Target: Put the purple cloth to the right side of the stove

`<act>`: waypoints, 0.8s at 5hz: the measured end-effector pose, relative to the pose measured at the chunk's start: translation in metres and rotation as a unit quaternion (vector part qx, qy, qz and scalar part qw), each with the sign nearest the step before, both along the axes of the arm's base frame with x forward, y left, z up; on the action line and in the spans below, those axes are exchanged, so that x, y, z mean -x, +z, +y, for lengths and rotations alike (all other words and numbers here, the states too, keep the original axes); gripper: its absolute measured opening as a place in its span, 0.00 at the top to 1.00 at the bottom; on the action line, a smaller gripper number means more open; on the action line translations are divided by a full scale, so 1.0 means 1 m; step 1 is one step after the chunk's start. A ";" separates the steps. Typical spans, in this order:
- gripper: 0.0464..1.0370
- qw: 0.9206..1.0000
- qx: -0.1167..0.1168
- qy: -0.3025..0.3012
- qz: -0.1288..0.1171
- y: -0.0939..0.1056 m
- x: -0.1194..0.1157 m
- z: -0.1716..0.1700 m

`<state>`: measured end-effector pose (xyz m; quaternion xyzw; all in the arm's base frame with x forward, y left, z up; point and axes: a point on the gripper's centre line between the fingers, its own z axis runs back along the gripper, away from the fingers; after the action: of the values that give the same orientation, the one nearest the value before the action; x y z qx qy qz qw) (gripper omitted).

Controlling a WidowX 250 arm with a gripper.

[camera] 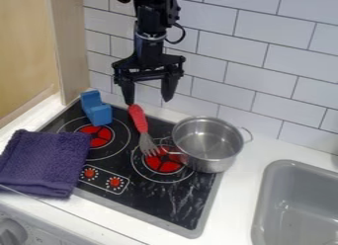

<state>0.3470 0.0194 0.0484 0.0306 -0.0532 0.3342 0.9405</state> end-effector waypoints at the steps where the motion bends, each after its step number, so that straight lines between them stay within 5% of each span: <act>1: 0.04 0.999 0.001 0.001 0.032 -0.017 0.014 0.000; 4: 0.04 0.999 0.007 0.046 0.001 0.017 0.067 0.008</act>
<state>0.2798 0.0278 0.0650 0.0270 -0.0489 0.3771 0.9245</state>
